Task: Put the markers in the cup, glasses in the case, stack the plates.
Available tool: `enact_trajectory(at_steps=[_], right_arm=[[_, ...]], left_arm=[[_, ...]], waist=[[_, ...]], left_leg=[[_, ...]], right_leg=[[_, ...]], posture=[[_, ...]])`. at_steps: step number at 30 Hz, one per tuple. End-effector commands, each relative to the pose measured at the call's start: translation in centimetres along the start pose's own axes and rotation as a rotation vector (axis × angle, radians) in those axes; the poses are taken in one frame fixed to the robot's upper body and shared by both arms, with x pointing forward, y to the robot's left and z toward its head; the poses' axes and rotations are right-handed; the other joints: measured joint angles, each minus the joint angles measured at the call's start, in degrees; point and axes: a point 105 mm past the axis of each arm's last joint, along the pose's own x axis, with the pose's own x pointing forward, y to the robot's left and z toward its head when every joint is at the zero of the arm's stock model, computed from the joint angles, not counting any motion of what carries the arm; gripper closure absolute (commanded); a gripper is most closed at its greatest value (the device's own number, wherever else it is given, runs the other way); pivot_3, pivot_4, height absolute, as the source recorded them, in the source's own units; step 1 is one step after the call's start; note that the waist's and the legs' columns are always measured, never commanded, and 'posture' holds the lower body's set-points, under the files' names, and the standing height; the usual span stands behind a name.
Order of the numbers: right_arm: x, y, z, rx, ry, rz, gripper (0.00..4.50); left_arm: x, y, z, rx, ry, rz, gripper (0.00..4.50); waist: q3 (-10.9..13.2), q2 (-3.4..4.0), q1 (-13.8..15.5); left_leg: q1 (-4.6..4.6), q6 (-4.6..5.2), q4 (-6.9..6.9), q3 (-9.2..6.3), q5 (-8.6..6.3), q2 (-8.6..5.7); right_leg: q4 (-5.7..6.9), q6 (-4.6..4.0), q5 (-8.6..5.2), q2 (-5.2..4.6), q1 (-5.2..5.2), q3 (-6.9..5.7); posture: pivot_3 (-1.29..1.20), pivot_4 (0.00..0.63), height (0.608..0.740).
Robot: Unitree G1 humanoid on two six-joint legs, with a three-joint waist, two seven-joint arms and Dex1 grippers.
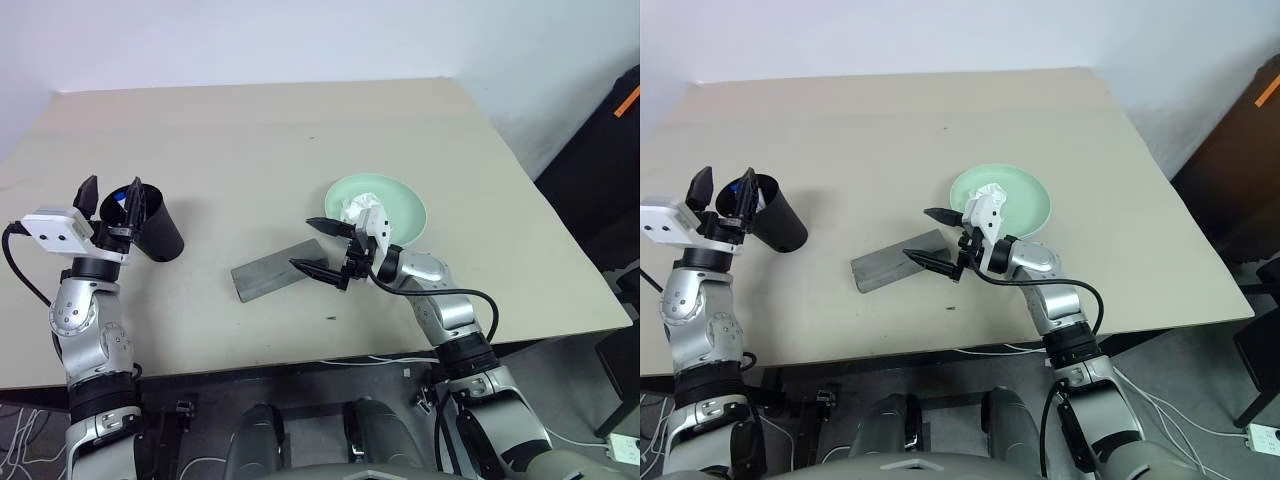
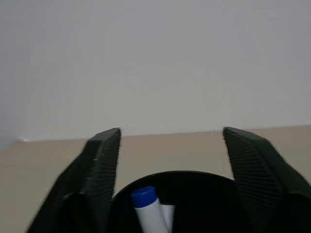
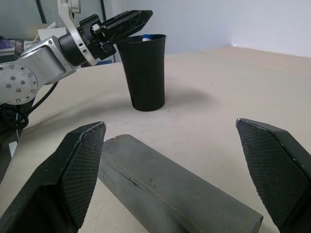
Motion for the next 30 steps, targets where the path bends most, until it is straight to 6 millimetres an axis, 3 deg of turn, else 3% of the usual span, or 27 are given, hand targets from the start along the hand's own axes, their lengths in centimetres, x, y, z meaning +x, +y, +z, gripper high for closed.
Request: enact_trajectory(at_steps=[1,5,7,15,19,24,30], right_arm=[[0.5,0.1,1.8,-0.064,-0.047,0.015,0.0],[0.6,0.1,1.9,-0.059,-0.055,0.015,0.0],[0.5,-0.1,2.0,-0.057,-0.053,0.014,0.0],[-0.9,-0.7,2.8,-0.028,-0.082,-0.03,0.0],[-2.0,-0.5,2.8,-0.03,-0.062,-0.058,0.0],[-3.5,-0.8,2.5,-0.027,-0.028,-0.11,0.0],[-4.8,-1.1,2.0,-0.042,0.015,-0.142,0.0]], left_arm=[[0.3,0.0,1.4,0.045,-0.053,-0.003,0.02],[0.4,-0.3,3.1,0.027,-0.105,-0.032,0.02],[0.0,-1.4,4.1,-0.038,-0.105,-0.142,0.02],[-3.1,-3.4,7.2,-0.142,-0.052,-0.392,0.02],[-5.2,-4.8,6.0,-0.176,0.052,-0.469,0.02],[-7.9,-5.4,3.4,-0.223,0.151,-0.446,0.02],[-9.7,-6.1,0.8,-0.266,0.234,-0.435,0.02]], waist=[[0.0,0.0,0.0],[0.0,0.0,0.0],[0.0,-0.01,-0.1],[0.0,0.01,-0.1],[0.0,0.01,-0.1],[0.0,0.01,-0.2],[0.0,0.01,-0.2]], left_leg=[[0.0,0.0,0.0,0.0,0.0,0.0],[0.0,0.0,0.0,0.0,0.0,0.0],[-0.01,0.0,0.0,0.01,0.0,0.0],[0.0,-0.01,-0.05,0.02,0.0,0.04],[0.01,-0.02,-0.06,0.05,-0.02,0.02],[0.0,-0.05,-0.07,0.08,-0.04,0.01],[-0.03,-0.12,-0.15,0.04,-0.09,0.02]], right_leg=[[0.0,0.0,0.0,0.0,0.0,0.0],[0.0,0.0,0.0,0.0,0.0,0.0],[0.0,0.0,0.0,-0.01,-0.01,0.0],[0.0,-0.13,-0.07,-0.02,-0.04,0.01],[-0.04,-0.22,-0.12,-0.12,-0.05,0.04],[-0.08,-0.25,-0.13,-0.17,-0.11,0.1],[-0.09,-0.29,-0.12,-0.17,-0.27,0.25]], posture=[[0.0,0.15,0.726],[0.0,0.15,0.726],[0.0,0.15,0.726],[0.0,0.15,0.726],[0.0,0.15,0.726],[0.0,0.15,0.726],[0.0,0.15,0.726]])
